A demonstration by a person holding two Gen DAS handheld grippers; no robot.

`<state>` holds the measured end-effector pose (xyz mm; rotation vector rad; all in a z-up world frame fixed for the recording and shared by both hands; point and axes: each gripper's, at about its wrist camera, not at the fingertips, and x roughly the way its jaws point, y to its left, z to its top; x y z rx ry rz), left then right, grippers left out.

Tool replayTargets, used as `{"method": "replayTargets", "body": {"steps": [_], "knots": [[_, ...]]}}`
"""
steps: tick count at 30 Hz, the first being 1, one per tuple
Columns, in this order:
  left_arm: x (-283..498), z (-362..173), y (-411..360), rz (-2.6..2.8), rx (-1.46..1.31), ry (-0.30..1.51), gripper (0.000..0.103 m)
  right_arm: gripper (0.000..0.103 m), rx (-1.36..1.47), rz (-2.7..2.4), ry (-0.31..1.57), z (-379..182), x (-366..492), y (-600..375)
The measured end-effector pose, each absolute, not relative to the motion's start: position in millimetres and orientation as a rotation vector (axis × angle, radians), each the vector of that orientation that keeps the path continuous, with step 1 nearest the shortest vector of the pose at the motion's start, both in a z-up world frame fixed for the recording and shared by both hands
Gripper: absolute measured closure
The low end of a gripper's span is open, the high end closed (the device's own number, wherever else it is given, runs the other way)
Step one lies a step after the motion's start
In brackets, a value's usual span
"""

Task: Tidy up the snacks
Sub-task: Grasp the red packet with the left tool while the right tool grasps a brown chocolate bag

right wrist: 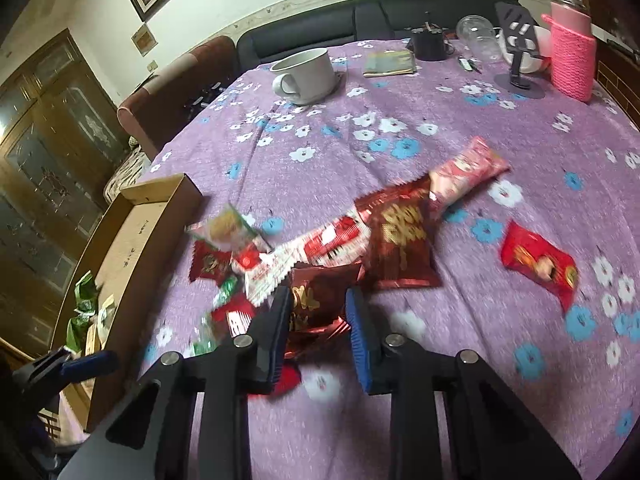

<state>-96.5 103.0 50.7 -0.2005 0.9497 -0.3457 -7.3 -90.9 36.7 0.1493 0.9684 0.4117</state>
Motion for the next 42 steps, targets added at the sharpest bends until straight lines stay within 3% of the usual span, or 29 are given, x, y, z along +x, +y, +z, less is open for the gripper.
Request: {"method": "replayTargets", "body": {"steps": [3,7,8,21,29,30,31,32,42], "knots": [[-91.3,47.9,95.5,-0.354,-0.182,0.951,0.017,0.076,0.168,0.403,0.948,38.7,-18.4,-104.4],[-77.2,43.0,79.6,-0.356,-0.125,0.955,0.041,0.076,0.243,0.409,0.921,35.3,-24.8,-128.2],[-72.8,41.3,75.1,-0.354,-0.113,0.96,0.042,0.077,0.26,0.406,0.922,33.2,-23.8,-133.4],[-25.3,17.5,28.6,-0.333,-0.114,1.05,0.043,0.077,0.345,0.42,0.934,28.0,-22.5,-149.6],[-5.6,14.9,21.3,-0.293,-0.045,1.002,0.043,0.077,0.358,0.404,0.928,27.6,-22.2,-152.3],[-4.5,14.8,23.2,-0.293,-0.048,0.997,0.056,0.077,0.353,0.398,0.925,28.0,-22.7,-152.1],[-3.5,14.4,24.7,-0.288,-0.041,0.994,0.077,0.077,0.349,0.388,0.919,28.6,-23.1,-152.5],[-2.8,13.9,26.9,-0.287,-0.03,0.995,0.082,0.077,0.344,0.379,0.914,29.1,-23.3,-153.5],[-25.0,23.7,51.4,-0.282,-0.065,0.974,0.082,0.077,0.338,0.395,0.895,30.3,-25.3,-151.5]]}}
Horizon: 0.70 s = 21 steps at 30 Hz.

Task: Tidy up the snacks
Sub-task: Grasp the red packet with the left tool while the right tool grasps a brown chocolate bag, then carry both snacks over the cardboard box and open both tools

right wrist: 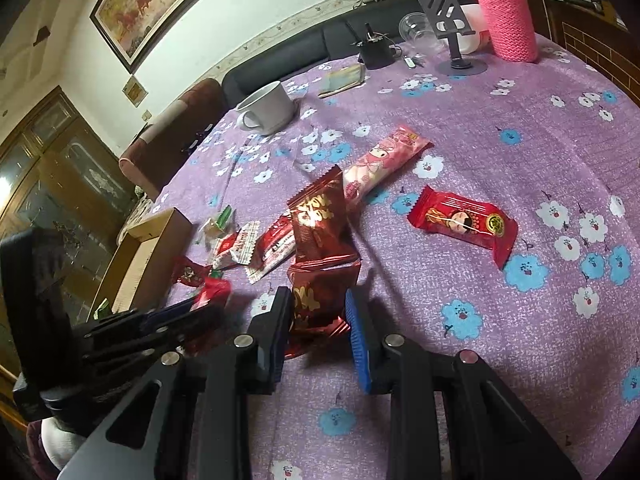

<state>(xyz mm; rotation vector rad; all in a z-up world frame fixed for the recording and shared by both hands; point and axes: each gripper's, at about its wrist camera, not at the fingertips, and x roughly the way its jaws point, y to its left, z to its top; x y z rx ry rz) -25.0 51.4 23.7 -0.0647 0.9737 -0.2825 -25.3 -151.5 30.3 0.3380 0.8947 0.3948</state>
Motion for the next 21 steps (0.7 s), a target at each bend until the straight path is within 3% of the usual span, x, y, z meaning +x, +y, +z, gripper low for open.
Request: {"method": "replayTargets", "body": {"steps": [12,21], "knots": [[-74.0,57.7,159.9,-0.17,-0.262,0.86,0.082,0.076,0.298,0.46,0.855,45.6,-39.2,-125.7],[-73.1,51.0,245.6,-0.048,-0.316,0.863,0.082,0.076,0.202,0.665,0.923,76.2,-39.1,-20.0]]}}
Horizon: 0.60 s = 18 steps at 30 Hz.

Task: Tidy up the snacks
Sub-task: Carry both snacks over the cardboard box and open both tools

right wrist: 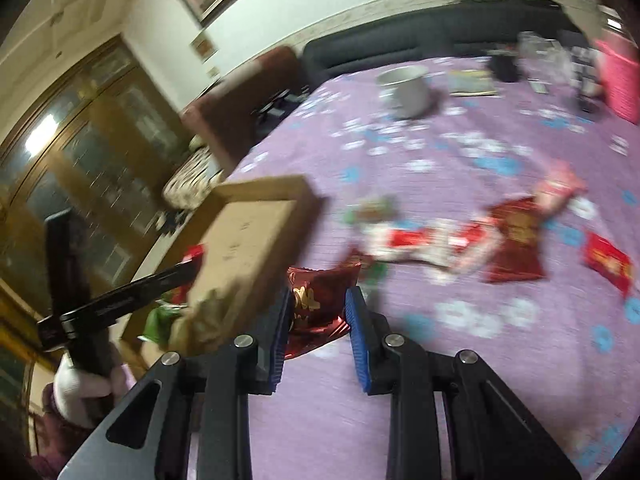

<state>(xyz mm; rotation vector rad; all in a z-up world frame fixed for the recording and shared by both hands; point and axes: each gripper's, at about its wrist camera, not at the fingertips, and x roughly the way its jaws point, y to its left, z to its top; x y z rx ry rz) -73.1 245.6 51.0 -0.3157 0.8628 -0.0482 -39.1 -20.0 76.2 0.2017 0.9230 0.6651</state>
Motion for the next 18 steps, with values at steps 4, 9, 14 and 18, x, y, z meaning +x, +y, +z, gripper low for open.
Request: {"method": "replayTargets", "body": {"steps": [4,9,14,18], "knots": [[-63.3,46.8,269.2,-0.019,-0.317,0.877,0.082,0.076,0.133,0.714,0.947,81.1,-33.4,34.3],[-53.7,38.9,292.0,-0.01,-0.376,0.914,0.082,0.076,0.052,0.744,0.978,74.9,-29.1,88.4],[-54.4,35.7,300.4,0.003,-0.412,0.929,0.082,0.076,0.029,0.744,1.024,59.9,-20.8,118.7],[-55.5,33.9,301.7,-0.004,-0.43,0.93,0.081,0.076,0.03,0.737,1.053,49.2,-16.2,126.3]]}}
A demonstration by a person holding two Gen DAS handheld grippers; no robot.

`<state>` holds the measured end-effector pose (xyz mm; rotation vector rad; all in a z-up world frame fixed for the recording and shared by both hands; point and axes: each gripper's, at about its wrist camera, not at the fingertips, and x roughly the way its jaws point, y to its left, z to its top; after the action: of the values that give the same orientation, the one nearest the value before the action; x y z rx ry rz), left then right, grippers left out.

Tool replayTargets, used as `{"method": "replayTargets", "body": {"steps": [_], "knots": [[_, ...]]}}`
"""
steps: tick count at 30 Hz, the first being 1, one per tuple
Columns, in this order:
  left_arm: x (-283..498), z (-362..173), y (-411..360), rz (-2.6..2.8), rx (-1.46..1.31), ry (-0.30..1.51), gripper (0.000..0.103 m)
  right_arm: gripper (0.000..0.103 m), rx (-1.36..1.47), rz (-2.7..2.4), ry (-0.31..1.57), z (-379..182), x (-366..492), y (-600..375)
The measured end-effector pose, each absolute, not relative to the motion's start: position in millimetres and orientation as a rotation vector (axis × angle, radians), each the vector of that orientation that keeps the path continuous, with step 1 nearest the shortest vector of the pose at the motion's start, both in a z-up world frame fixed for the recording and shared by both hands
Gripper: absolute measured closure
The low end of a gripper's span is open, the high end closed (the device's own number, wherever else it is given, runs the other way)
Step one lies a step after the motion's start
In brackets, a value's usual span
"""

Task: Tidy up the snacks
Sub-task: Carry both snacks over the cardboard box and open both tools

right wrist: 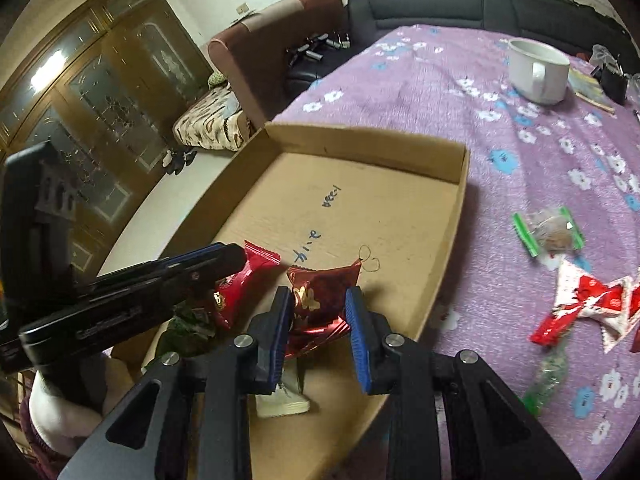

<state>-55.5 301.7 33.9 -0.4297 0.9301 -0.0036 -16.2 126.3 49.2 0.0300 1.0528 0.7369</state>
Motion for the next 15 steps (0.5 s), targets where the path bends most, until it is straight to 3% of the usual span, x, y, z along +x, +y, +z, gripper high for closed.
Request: {"method": "replayTargets", "body": {"steps": [2,4,7,10,15], "knots": [[-57.6,34.1,303.3,-0.016,-0.444,0.922,0.076,0.075,0.044,0.745,1.053,46.6,-15.0,127.7],[-61.4,35.5,304.7,-0.015,-0.461,0.905,0.055,0.075,0.064,0.744,1.049,48.2,-16.6,123.9],[-70.0,40.4,306.3,-0.027,-0.499,0.872,0.041,0.074,0.085,0.744,1.026,58.4,-18.8,115.2],[-78.0,47.5,305.2,-0.032,-0.54,0.848,0.027,0.067,0.125,0.731,0.989,74.0,-20.3,95.3],[-91.4,61.6,291.2,-0.098,-0.595,0.817,0.02,0.065,0.198,0.671,0.948,88.5,-21.3,40.3]]}}
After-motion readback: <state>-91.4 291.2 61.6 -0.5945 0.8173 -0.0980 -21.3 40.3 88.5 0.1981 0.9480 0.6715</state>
